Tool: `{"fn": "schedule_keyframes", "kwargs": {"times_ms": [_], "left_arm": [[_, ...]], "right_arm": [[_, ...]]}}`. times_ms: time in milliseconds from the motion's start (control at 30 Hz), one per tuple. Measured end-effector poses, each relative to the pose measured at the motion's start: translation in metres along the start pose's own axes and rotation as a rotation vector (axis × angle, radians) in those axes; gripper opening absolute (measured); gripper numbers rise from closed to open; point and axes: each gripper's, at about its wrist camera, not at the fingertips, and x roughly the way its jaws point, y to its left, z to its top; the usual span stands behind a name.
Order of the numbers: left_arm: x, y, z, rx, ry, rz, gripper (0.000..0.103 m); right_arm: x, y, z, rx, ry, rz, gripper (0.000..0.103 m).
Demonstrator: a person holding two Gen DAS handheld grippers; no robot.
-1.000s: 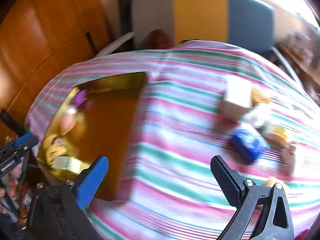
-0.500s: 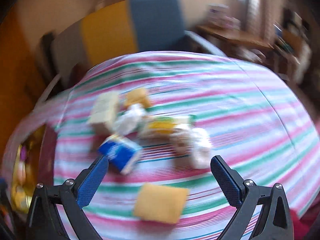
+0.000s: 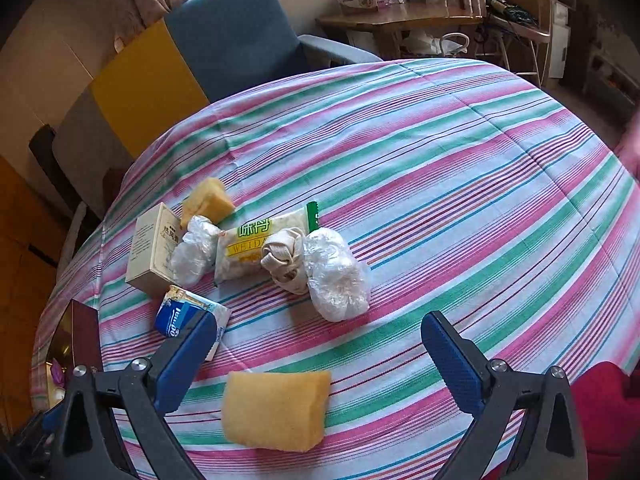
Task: Organize objects
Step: 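Grasp the blue Tempo tissue pack with the left tool, then carry the tissue pack toward the tray while the right tool grasps a plastic bag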
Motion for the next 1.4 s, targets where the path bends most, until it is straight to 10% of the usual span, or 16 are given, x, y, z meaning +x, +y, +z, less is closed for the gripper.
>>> {"fn": "schedule_keyframes", "kwargs": {"times_ms": [433, 667, 1400], "left_arm": [[0.089, -0.030, 0.041, 0.208, 0.062, 0.126, 0.086], [0.118, -0.028, 0.054, 0.180, 0.079, 0.120, 0.075], [0.004, 0.001, -0.047, 0.035, -0.025, -0.013, 0.075]], "right_arm": [[-0.002, -0.031, 0.006, 0.168, 0.011, 0.062, 0.103], [0.002, -0.027, 0.006, 0.156, 0.023, 0.082, 0.103], [0.016, -0.048, 0.012, 0.198, 0.038, 0.021, 0.089]]}}
